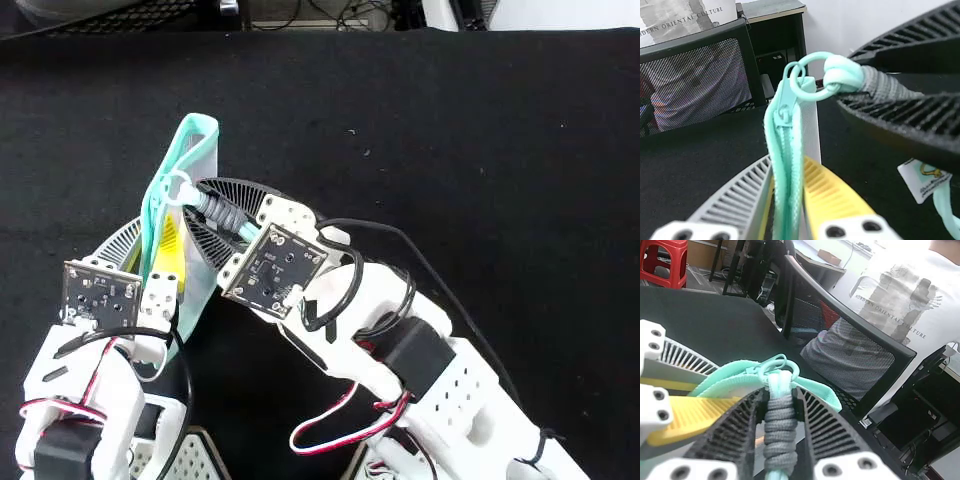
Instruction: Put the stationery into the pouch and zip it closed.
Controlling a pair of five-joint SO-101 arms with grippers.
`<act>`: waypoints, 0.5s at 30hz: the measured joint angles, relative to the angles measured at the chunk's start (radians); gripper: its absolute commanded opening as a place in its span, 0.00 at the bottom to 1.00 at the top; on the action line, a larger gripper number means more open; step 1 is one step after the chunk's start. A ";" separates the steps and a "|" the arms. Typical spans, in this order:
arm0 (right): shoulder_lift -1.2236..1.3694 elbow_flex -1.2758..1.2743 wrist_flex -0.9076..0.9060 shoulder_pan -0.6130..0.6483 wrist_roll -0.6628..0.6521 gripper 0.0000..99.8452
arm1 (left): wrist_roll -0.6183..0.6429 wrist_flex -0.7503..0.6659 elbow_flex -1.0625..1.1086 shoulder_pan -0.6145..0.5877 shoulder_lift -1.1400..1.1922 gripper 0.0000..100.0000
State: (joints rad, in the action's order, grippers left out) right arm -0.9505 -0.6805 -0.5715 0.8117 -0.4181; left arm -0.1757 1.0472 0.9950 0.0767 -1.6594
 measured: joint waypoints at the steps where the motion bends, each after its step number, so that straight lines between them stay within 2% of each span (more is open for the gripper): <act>1: 0.000 0.000 0.000 0.000 0.000 0.01 | 0.000 0.000 0.003 0.000 0.000 0.03; 13: 0.000 0.000 0.000 0.000 0.000 0.02 | 0.000 0.000 0.011 0.000 -0.002 0.03; 15: 0.000 0.000 0.000 0.000 0.000 0.06 | 0.000 0.000 0.011 0.000 -0.002 0.03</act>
State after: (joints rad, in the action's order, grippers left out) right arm -0.9505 -0.6805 -0.5715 0.8117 -0.4181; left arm -0.1757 1.0472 1.0058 0.0767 -1.6609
